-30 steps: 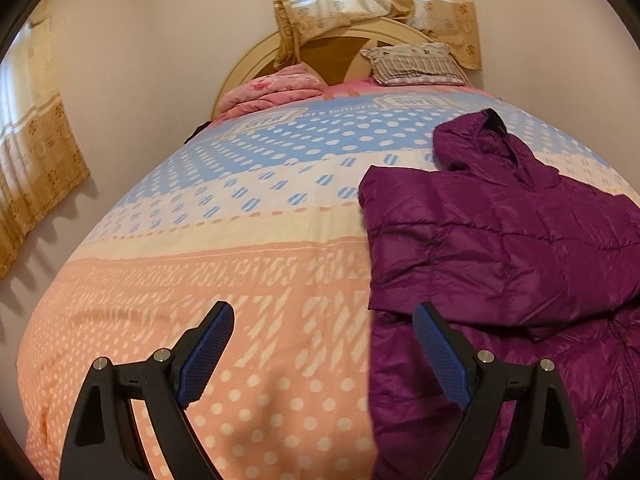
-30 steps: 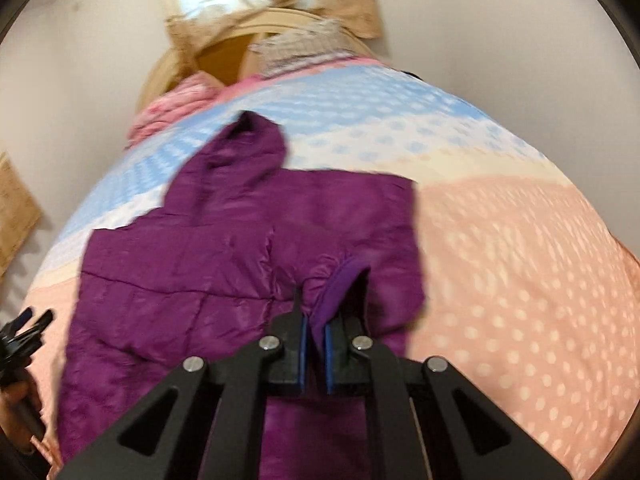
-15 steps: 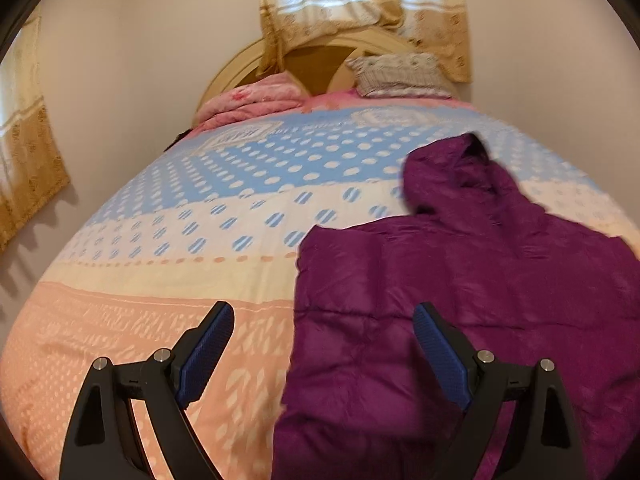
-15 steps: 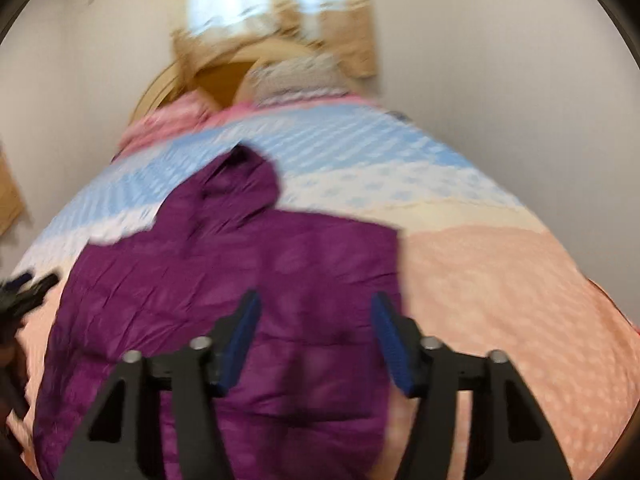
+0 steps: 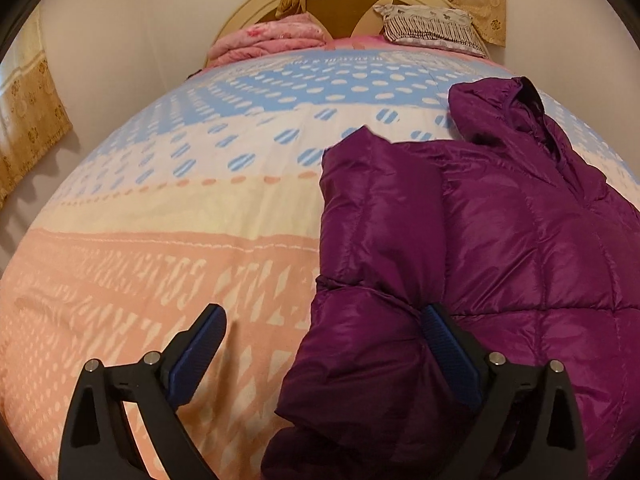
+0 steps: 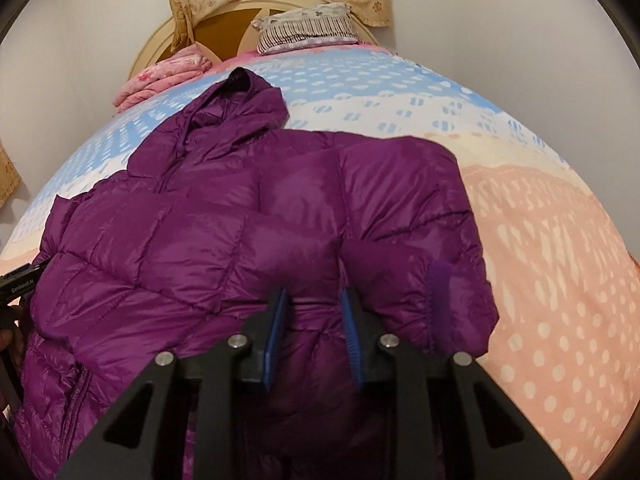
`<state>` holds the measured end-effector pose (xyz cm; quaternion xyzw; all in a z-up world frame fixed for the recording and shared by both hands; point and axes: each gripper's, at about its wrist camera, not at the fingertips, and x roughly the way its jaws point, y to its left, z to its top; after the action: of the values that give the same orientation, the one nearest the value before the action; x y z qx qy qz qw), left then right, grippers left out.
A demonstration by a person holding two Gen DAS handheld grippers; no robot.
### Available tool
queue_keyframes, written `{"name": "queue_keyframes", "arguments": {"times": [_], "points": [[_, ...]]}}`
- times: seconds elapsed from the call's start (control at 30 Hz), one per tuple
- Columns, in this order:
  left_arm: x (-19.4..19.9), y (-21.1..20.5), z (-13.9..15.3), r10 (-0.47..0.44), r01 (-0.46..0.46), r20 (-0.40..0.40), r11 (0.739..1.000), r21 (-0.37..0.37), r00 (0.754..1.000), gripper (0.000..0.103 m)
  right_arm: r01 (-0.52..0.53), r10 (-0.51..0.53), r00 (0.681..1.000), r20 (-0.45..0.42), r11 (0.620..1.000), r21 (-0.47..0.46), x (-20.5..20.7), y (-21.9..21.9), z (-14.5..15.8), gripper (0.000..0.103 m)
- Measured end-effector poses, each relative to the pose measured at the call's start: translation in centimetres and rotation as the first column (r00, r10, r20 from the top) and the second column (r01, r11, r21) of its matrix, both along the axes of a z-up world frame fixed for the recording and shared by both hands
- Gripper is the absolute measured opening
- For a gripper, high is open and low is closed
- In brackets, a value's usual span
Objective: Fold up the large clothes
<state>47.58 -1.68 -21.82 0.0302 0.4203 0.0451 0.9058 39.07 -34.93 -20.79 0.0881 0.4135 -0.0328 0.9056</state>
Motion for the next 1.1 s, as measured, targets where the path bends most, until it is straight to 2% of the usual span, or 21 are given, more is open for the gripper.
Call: {"name": "queue_keyframes", "arguments": {"times": [0.13,0.2,0.27,0.3,0.33,0.4,0.47,0.6,0.67,0.8,0.97,1.1], "points": [[-0.3,-0.1,0.7,0.003,-0.003,0.012,1.000,0.014,1.000,0.100,-0.005,0.005,1.000,0.008,1.000,0.002,-0.2,0.1,0.4,0.029],[-0.9,0.1,2.3,0.018,-0.018,0.033,1.000,0.008,0.999,0.100,-0.004,0.003,0.998,0.065,1.000,0.030,-1.4,-0.2,2.1,0.029],[-2.0,0.1,5.4,-0.022,0.029,0.119,0.998,-0.057,0.993,0.100,0.026,-0.029,0.988,0.151,0.999,0.022,-2.2,-0.5,4.7,0.029],[-2.1,-0.1,6.5,-0.031,0.040,0.150,0.997,-0.062,0.988,0.100,0.049,-0.054,0.982,0.182,0.998,0.032,-2.1,-0.9,5.9,0.032],[-1.8,-0.4,7.5,-0.034,0.043,0.172,0.998,-0.052,0.984,0.100,0.067,-0.074,0.980,0.182,0.997,0.045,-1.6,-1.2,6.4,0.035],[-0.6,-1.1,8.4,-0.035,0.040,0.187,0.999,-0.022,0.982,0.100,0.102,-0.110,0.980,0.163,0.993,0.059,-0.1,-1.8,6.7,0.035],[0.8,-1.5,7.8,-0.009,0.006,0.187,1.000,0.015,0.982,0.100,0.140,-0.144,0.980,0.133,0.989,0.042,1.8,-2.3,5.9,0.035],[3.9,-1.6,3.6,0.022,-0.025,0.073,0.999,0.037,0.997,0.100,0.191,-0.195,0.979,0.061,0.979,0.066,3.8,-4.1,2.9,0.035],[4.6,-1.7,1.8,0.023,-0.025,0.033,0.998,0.050,0.999,0.100,0.181,-0.185,0.982,0.040,0.980,0.082,4.1,-4.6,1.4,0.034],[5.1,-1.2,0.3,0.021,-0.021,-0.010,1.000,-0.005,1.000,0.100,0.171,-0.174,0.984,0.023,0.981,0.093,3.9,-5.1,-0.1,0.034],[5.3,-0.5,-0.4,0.029,-0.031,-0.034,0.998,-0.060,0.999,0.102,0.166,-0.166,0.986,0.002,0.985,0.039,4.3,-4.2,-0.5,0.034],[5.3,-0.3,-0.5,0.029,-0.031,-0.033,0.997,-0.075,0.999,0.102,0.169,-0.169,0.986,0.004,0.985,0.032,4.4,-4.2,-0.7,0.034]]}}
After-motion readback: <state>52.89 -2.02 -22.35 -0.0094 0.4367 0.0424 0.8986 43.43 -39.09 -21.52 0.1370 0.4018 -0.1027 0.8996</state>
